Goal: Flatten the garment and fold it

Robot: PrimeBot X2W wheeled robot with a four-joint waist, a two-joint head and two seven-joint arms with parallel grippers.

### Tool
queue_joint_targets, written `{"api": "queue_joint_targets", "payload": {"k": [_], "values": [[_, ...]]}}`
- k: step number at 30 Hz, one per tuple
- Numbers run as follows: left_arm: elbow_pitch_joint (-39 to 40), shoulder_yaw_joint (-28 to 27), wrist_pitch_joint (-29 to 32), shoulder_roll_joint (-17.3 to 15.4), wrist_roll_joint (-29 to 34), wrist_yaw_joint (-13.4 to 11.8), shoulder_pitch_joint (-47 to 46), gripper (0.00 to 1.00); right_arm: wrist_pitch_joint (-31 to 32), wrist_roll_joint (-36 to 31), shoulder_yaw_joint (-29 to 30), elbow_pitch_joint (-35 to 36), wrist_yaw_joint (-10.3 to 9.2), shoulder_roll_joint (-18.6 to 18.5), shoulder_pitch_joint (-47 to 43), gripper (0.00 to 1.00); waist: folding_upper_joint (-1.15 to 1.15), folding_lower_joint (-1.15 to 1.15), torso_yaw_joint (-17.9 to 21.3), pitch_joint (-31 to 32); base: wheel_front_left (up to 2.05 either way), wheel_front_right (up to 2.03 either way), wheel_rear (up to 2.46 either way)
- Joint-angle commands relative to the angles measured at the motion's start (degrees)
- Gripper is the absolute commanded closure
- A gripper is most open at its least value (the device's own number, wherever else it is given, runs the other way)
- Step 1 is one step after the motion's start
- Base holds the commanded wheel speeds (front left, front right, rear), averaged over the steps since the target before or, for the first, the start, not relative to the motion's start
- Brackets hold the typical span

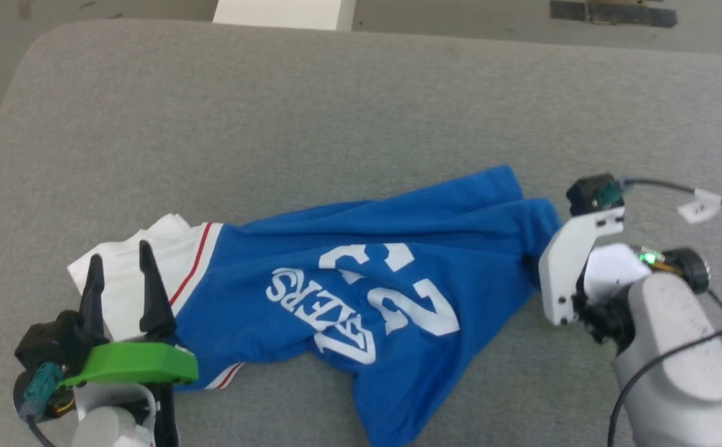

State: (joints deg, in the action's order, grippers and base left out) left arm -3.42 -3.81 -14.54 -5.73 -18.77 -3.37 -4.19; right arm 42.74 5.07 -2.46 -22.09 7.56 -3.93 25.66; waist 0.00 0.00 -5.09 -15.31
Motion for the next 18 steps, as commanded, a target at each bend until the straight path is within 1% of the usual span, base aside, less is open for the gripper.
{"api": "queue_joint_targets", "payload": {"k": [1, 2, 6, 7, 11, 15, 18], "values": [[-0.1, 0.0, -0.4, 0.4, 0.8, 0.4, -1.1, 0.0, 1.8, 0.7, -1.3, -2.0, -0.08, -0.5, 0.4, 0.73, 0.0, 0.0, -1.7, -1.7, 0.0, 0.0, 0.0], [0.0, 0.0, -0.4, 0.6, 0.9, 0.6, -1.3, 0.0, 2.1, 1.4, -1.5, -1.9, -0.08, -1.0, 1.1, 1.0, 0.0, 0.0, -2.0, -2.0, 0.0, 0.0, 0.0], [0.2, 0.4, -0.4, 1.2, 1.6, 1.4, -2.3, 0.0, 2.2, 3.1, -1.3, -0.9, -0.08, -4.7, 6.7, 1.0, 0.0, 0.0, -3.5, -3.6, 0.0, 0.0, 0.0], [0.5, 0.7, -0.4, 1.5, 1.8, 1.8, -3.0, 0.0, 2.4, 3.0, -1.2, -0.8, -0.08, -6.9, 11.1, 1.0, 0.0, 0.0, -4.4, -4.6, 0.0, 0.0, 0.0], [1.0, 1.3, -0.5, 2.0, 2.3, 2.8, -4.8, 0.0, 0.9, 1.8, 0.9, -2.3, -0.08, -9.2, 23.2, 1.0, 0.0, 0.0, -6.4, -7.2, 0.0, 0.0, 0.0], [0.8, 2.0, -0.5, 2.3, 2.6, 3.6, -6.5, 0.0, -1.6, -1.5, 0.5, -5.1, -0.08, -9.6, 34.3, 1.0, 0.0, 0.0, -8.4, -9.1, 0.0, 0.0, 0.0], [0.4, 2.2, -0.5, 2.5, 2.6, 4.0, -7.5, 0.0, -4.2, -3.4, 0.3, -8.3, -0.08, -8.2, 40.4, 1.0, 0.0, 0.0, -9.3, -10.1, 0.0, 0.0, 0.0]]}}
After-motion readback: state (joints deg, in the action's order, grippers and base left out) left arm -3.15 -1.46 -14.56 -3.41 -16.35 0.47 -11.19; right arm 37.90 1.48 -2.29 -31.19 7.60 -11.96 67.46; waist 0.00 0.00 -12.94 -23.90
